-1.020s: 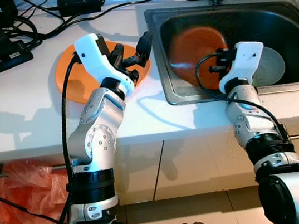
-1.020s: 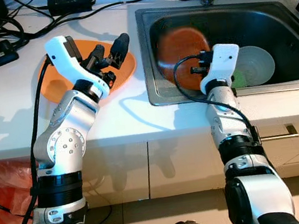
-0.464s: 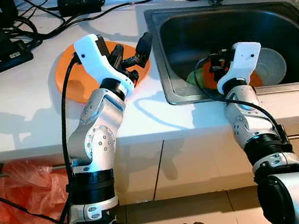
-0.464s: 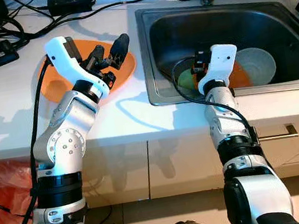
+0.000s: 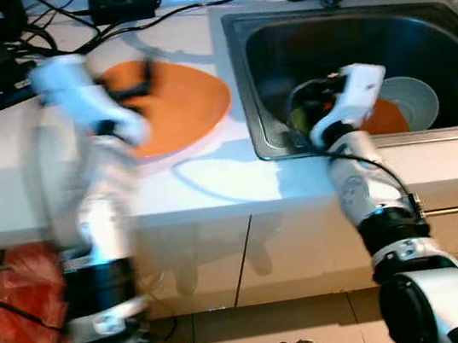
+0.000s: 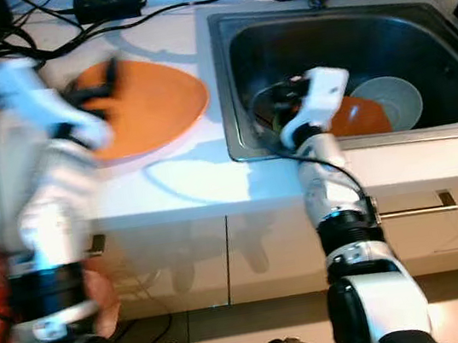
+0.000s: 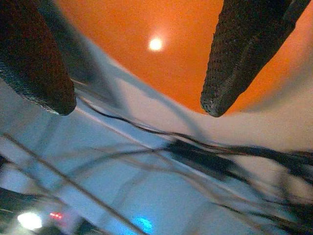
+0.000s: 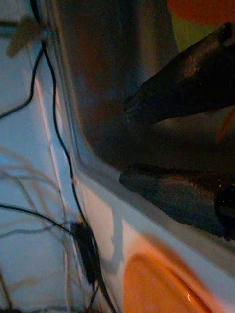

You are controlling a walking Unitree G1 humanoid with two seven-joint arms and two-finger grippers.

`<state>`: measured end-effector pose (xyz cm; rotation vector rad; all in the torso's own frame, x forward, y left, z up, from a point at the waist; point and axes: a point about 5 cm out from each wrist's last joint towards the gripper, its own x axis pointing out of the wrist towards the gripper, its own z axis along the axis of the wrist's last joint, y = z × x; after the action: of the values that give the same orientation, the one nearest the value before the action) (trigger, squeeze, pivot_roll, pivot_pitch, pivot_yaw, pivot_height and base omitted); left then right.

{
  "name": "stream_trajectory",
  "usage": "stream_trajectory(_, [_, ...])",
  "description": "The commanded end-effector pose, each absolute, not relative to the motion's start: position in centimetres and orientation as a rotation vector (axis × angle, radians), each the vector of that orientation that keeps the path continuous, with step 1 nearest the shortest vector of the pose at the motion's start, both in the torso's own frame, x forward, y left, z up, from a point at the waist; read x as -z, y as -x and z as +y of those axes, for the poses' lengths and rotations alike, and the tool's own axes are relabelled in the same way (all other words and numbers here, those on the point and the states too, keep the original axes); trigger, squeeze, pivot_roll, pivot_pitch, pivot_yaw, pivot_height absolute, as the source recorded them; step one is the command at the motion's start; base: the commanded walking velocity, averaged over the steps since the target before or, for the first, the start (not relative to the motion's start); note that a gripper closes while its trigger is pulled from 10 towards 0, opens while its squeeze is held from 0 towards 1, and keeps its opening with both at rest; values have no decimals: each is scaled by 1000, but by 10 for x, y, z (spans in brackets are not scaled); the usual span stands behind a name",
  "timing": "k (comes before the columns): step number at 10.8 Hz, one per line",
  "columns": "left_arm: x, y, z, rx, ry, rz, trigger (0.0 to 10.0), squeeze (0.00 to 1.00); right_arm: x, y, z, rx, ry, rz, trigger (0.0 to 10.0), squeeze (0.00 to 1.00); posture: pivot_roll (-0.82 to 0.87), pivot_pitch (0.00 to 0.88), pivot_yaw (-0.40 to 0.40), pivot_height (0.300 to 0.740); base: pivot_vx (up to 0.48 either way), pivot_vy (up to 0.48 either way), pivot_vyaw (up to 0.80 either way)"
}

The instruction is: Kitchen organization

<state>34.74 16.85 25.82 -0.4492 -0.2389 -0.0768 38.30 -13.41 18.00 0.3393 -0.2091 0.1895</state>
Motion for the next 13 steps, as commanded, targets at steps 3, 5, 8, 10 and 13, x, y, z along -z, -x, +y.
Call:
stream_trajectory(3, [-240, -340, 188, -76, 412, -114, 10000, 0, -179, -380, -134, -222, -372, -208, 10000, 0, 118, 161, -77, 723, 0, 0, 0])
stream_trajectory(5, [-234, -335, 198, -163, 414, -42, 10000, 0, -179, -379, -134, -228, -378, -203, 10000, 0, 125, 162, -75, 723, 0, 0, 0])
stream_trajectory(8, [-230, -327, 201, -220, 439, 30, 10000, 0, -177, -379, -132, -234, -380, -195, 10000, 0, 129, 163, -73, 723, 0, 0, 0])
stream_trajectory(10, [-221, -328, 196, -188, 571, 105, 10000, 0, -178, -379, -132, -235, -375, -195, 10000, 0, 126, 158, -70, 723, 0, 0, 0])
stream_trajectory(13, [-218, -328, 193, -161, 671, 154, 10000, 0, -177, -378, -132, -233, -374, -195, 10000, 0, 123, 149, -64, 723, 0, 0, 0])
